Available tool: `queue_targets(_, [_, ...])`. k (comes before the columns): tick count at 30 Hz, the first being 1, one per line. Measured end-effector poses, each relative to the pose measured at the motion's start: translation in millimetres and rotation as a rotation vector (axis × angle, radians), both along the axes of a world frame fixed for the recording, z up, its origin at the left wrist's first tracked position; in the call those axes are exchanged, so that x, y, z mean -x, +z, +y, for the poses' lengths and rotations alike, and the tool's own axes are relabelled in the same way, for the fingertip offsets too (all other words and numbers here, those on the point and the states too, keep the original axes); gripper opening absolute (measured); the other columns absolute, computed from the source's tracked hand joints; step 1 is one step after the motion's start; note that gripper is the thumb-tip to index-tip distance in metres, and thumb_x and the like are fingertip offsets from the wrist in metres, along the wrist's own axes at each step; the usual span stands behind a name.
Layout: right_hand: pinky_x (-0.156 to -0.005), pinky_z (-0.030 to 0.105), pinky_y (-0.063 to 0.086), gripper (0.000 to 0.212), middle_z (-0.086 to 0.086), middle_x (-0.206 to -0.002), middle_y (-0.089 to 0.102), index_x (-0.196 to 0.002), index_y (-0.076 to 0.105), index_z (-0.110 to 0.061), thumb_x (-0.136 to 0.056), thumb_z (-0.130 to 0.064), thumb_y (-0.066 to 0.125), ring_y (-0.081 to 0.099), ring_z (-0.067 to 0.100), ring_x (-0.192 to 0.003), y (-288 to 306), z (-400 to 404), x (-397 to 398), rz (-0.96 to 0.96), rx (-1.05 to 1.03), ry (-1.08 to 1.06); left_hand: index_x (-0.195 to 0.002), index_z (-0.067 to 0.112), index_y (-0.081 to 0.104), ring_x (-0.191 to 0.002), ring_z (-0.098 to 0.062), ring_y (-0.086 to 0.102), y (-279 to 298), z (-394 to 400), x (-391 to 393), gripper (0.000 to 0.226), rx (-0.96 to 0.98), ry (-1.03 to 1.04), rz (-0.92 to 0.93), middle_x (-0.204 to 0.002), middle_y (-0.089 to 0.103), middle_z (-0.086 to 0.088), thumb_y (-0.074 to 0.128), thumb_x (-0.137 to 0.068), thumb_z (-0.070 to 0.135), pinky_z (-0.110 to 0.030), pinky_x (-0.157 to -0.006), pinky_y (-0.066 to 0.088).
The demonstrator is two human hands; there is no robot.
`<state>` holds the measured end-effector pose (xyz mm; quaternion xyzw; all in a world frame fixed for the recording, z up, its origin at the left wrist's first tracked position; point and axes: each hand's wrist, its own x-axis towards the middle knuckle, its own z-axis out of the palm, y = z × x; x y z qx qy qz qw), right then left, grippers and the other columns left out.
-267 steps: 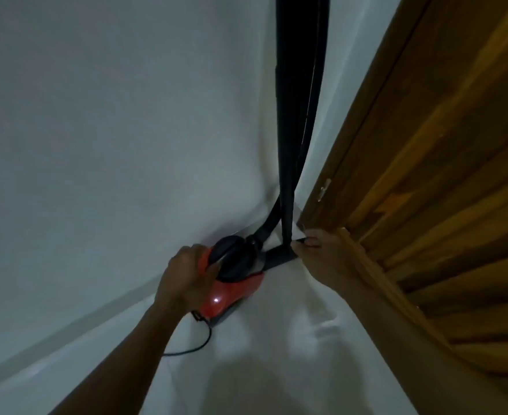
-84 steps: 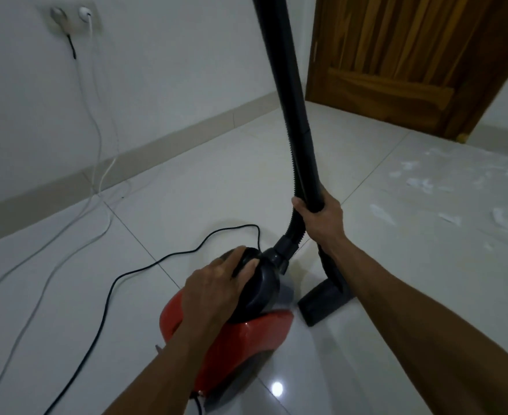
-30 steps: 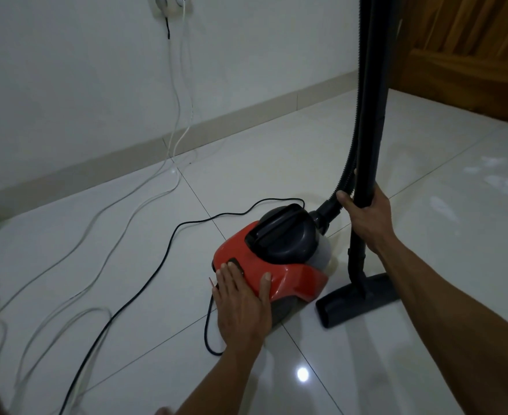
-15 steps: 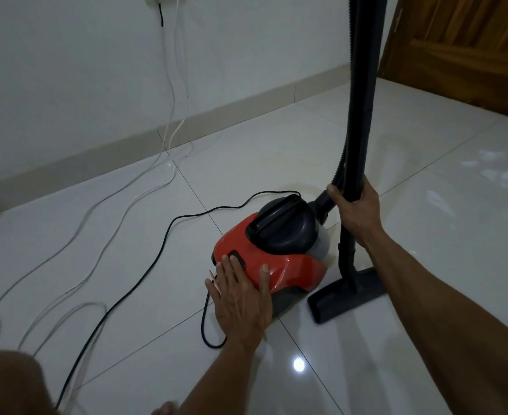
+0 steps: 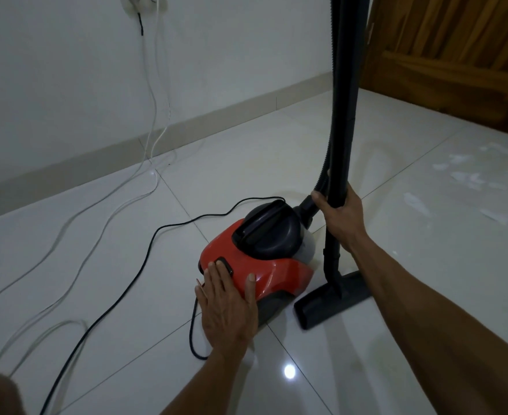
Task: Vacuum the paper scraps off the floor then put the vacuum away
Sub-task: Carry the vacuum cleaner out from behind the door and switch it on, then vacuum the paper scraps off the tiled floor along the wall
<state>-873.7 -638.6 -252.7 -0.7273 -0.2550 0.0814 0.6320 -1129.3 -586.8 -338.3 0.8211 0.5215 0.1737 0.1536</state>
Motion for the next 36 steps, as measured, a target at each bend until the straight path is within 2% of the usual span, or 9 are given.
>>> queue_targets(5, [-0.090,0.030,0.054,0.031,-0.008,-0.102,0.069,-0.112,0.062,-0.027,-0.086,-0.031,0.078,0.065,0.012,-0.098,1.5,-5.5,-1.7,0.015,-0.021,-0.006,-0.158,0.014,0.014,-0.151,-0.026,0.021,18.2,11.7,-14.4,0.090,0.009,-0.064,-0.111,-0.163,0.026,-0.011,0.015,-0.090,0.073,-0.051,-0.125,0.010])
queue_targets(9, [-0.086,0.020,0.049,0.032,-0.014,-0.102,0.068,-0.111,0.059,-0.036,-0.086,-0.029,0.078,0.063,-0.002,-0.096,7.0,-11.4,-1.7,0.013,-0.031,-0.013,-0.154,0.015,0.024,-0.150,-0.025,0.024,63.7,28.2,-42.5,0.076,-0.142,-0.158,-0.281,-0.160,0.031,-0.010,0.026,-0.096,0.064,-0.050,-0.124,0.012])
queue_targets(16, [-0.081,0.014,0.048,0.042,-0.017,-0.106,0.068,-0.124,0.064,-0.024,-0.086,-0.031,0.078,0.062,-0.007,-0.097,15.8,-21.7,-3.9,-0.028,0.012,-0.037,-0.145,0.011,0.044,-0.148,-0.028,0.030,176.1,30.0,-121.1,0.054,-0.548,-0.706,-0.398,-0.156,0.038,-0.014,0.051,-0.098,0.038,-0.055,-0.121,0.022])
queue_targets(19, [-0.087,0.022,0.054,0.044,-0.010,-0.112,0.072,-0.124,0.064,-0.022,-0.084,-0.032,0.080,0.067,0.006,-0.103,17.8,-25.8,-5.1,-0.038,0.038,-0.016,-0.145,0.012,0.044,-0.149,-0.031,0.027,238.0,21.4,-154.9,0.054,-0.872,-0.996,-0.180,-0.156,0.038,-0.016,0.052,-0.098,0.036,-0.059,-0.120,0.021])
queue_targets(21, [-0.083,0.008,0.049,0.040,-0.012,-0.109,0.071,-0.122,0.065,-0.019,-0.085,-0.028,0.079,0.066,0.003,-0.099,19.7,-30.3,-5.1,-0.051,0.080,0.003,-0.146,0.016,0.043,-0.151,-0.030,0.024,276.2,17.8,-172.4,0.055,-1.054,-1.090,0.078,-0.156,0.038,-0.014,0.050,-0.098,0.042,-0.060,-0.122,0.009])
queue_targets(24, [-0.068,-0.001,0.041,0.032,-0.019,-0.097,0.066,-0.114,0.066,-0.021,-0.085,-0.029,0.079,0.060,-0.011,-0.084,23.7,-39.4,-5.5,-0.075,0.162,0.028,-0.135,0.022,0.055,-0.139,-0.030,0.042,316.8,15.4,-188.6,0.060,-1.165,-1.027,0.485,-0.137,0.058,-0.008,0.044,-0.093,0.063,-0.064,-0.120,0.000])
queue_targets(27, [-0.065,-0.001,0.039,0.026,-0.024,-0.091,0.064,-0.105,0.065,-0.028,-0.084,-0.026,0.080,0.058,-0.020,-0.078,28.9,-45.8,-10.2,-0.118,0.237,0.059,-0.122,0.024,0.062,-0.122,-0.030,0.056,338.4,20.5,-191.4,0.070,-1.085,-0.890,0.832,-0.119,0.067,-0.002,0.044,-0.082,0.079,-0.063,-0.119,0.006])
queue_targets(33, [-0.067,0.003,0.041,0.022,-0.020,-0.090,0.064,-0.102,0.063,-0.031,-0.086,-0.027,0.078,0.059,-0.014,-0.079,40.4,-47.1,-15.3,-0.152,0.375,0.155,-0.109,0.028,0.062,-0.091,-0.018,0.066,344.1,43.4,-181.9,0.066,-1.054,-0.903,0.968,-0.093,0.064,0.007,0.047,-0.076,0.083,-0.035,-0.077,0.048])
queue_targets(36, [-0.078,0.031,0.051,0.026,-0.003,-0.095,0.065,-0.103,0.059,-0.027,-0.086,-0.037,0.076,0.062,0.018,-0.086,32.5,-40.3,-19.7,-0.143,0.467,0.126,-0.105,0.027,0.064,-0.081,-0.017,0.066,341.5,51.6,-182.0,0.072,-0.984,-0.922,0.979,-0.085,0.062,0.008,0.047,-0.071,0.088,-0.032,-0.061,0.044])
